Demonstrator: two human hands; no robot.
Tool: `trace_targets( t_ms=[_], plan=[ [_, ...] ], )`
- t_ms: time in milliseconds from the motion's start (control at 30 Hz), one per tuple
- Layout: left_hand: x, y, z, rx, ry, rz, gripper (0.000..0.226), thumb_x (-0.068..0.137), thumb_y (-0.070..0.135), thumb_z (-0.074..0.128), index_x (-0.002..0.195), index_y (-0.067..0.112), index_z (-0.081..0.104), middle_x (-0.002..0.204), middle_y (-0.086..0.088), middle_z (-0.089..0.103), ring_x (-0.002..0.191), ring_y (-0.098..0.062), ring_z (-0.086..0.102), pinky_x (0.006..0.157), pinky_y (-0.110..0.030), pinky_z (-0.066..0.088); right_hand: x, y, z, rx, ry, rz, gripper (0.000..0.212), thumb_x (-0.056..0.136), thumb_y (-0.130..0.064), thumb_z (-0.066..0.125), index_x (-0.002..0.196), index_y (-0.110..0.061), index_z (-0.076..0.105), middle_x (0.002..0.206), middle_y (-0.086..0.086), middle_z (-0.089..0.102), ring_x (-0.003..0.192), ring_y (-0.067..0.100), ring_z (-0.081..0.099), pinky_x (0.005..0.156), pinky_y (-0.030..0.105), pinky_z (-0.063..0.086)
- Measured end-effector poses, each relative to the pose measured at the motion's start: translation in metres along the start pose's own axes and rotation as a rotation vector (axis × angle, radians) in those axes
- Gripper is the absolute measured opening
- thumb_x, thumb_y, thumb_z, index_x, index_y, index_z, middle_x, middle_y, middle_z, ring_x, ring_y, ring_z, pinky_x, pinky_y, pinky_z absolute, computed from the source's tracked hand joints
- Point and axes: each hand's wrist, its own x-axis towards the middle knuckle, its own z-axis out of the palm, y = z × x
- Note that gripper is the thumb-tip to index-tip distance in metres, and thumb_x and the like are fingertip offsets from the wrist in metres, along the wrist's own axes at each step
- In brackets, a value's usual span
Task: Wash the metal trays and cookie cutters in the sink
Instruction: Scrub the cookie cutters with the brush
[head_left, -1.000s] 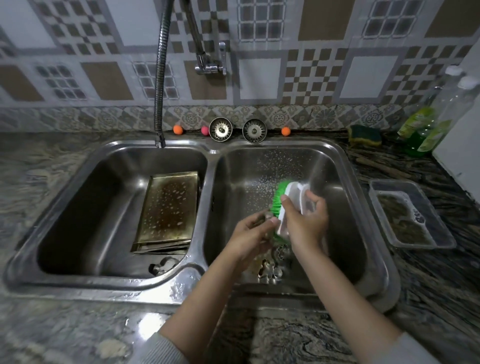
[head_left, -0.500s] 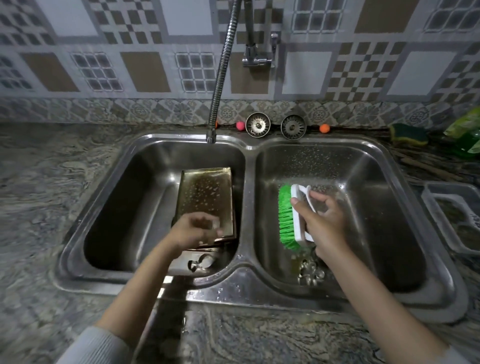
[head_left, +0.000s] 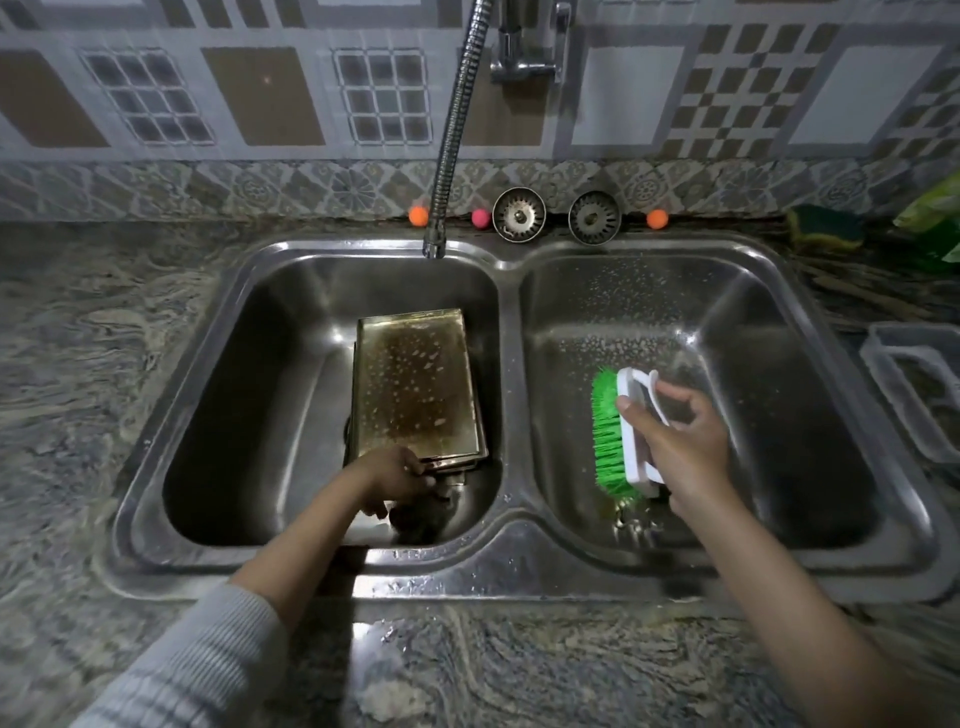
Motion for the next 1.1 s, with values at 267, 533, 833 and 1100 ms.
trace_targets(
  t_ms=[267,533,833,1100],
  plan=[
    [-0.041,0.08,-0.014,-0.413,0.319,0.453,0.015,0.088,0.023,0.066,0.1,0.016,0.07,0.096,-0.012,0.072,0.086,-0.024,0.067,0.079,-0.032,0.053,0.026,-0.004,-0.058,0.041,0.095,0.02,0.047,0.07,-0.023,0.084,0.111,-0.019,0.062,0.102,0.003,0.066,0.09,0.018,0.067,0.084,0.04,0.056],
    [0.01,0.2,0.089,0.081,0.027,0.599,0.053,0.077,0.027,0.078,0.124,0.015,0.058,0.117,-0.007,0.064,0.1,-0.018,0.062,0.081,-0.022,0.047,0.056,0.003,-0.131,0.047,0.132,0.035,0.042,0.07,-0.025,0.084,0.105,-0.026,0.061,0.104,0.005,0.067,0.089,0.016,0.066,0.084,0.037,0.055],
    [0.065,0.234,0.172,0.527,0.01,0.35,0.106,0.066,0.05,0.079,0.14,0.002,0.021,0.131,-0.014,0.054,0.118,-0.031,0.054,0.09,-0.035,0.046,0.086,0.012,-0.177,0.062,0.081,-0.02,0.045,0.073,-0.019,0.082,0.112,-0.017,0.06,0.104,-0.013,0.061,0.088,-0.006,0.059,0.069,0.01,0.044],
    [0.072,0.241,0.197,0.422,0.101,0.177,0.104,0.066,0.048,0.077,0.138,0.003,0.017,0.123,-0.013,0.059,0.107,-0.029,0.062,0.083,-0.036,0.05,0.095,0.0,-0.208,0.045,0.034,-0.083,0.043,0.071,-0.02,0.083,0.106,-0.024,0.058,0.107,-0.002,0.065,0.091,0.011,0.065,0.072,0.025,0.053]
  ],
)
